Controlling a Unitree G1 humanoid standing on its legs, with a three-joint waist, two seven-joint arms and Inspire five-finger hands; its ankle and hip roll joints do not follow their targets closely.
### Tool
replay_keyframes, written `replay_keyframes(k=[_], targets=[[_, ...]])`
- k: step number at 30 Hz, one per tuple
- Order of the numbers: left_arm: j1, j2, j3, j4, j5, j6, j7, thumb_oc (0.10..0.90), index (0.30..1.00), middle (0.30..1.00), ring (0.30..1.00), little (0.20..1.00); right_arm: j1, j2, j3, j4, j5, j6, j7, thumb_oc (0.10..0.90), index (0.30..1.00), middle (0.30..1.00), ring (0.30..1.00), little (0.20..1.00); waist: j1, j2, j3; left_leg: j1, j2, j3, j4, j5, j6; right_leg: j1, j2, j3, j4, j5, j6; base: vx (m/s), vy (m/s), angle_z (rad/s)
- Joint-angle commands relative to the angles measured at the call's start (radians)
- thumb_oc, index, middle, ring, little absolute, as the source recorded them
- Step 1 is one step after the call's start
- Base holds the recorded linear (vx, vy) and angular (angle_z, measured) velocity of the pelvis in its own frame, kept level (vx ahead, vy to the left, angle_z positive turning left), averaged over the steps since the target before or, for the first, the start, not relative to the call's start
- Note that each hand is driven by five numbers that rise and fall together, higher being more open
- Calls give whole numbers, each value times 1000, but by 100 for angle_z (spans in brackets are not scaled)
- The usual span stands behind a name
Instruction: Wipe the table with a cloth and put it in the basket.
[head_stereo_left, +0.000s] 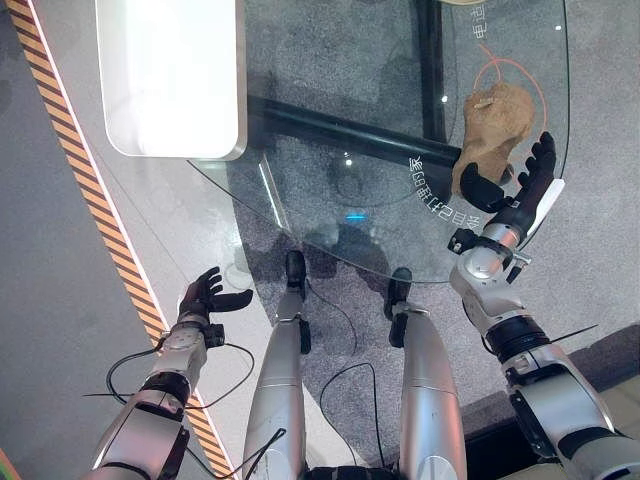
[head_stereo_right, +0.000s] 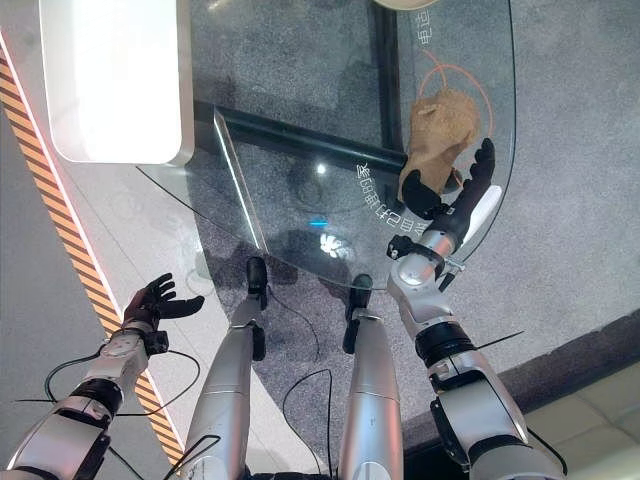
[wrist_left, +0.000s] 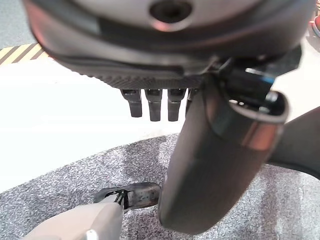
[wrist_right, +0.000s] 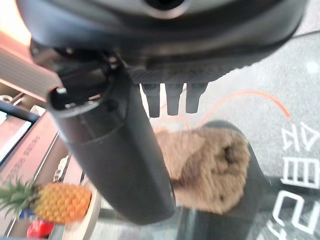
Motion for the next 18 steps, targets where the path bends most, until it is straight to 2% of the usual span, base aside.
replay_keyframes(k=[1,8,18], targets=[[65,-6,7,6,0,-37,37,800,900,900,900,900,-2,-47,-4,-116,-42,-12,-28,800,900,900,900,900,-8,34,-20,5,-36,24,119,-137,29,68,16,3,-205,103,11,0,0,0],[74,-27,-3,10,6,-52,43,800,900,900,900,900,-17,-34,25,-103,-9,26,-49,800,900,900,900,900,-5,42,-20,19,-36,33,105,-129,30,77,13,3,-212,106,8,0,0,0],[67,-36,-19,29,9,-55,36,800,900,900,900,900,-61,-23,21,-15,114,13,-24,800,900,900,900,900,4,54,-20,28,-36,38,102,-123,30,81,6,-3,-206,105,5,0,0,0]])
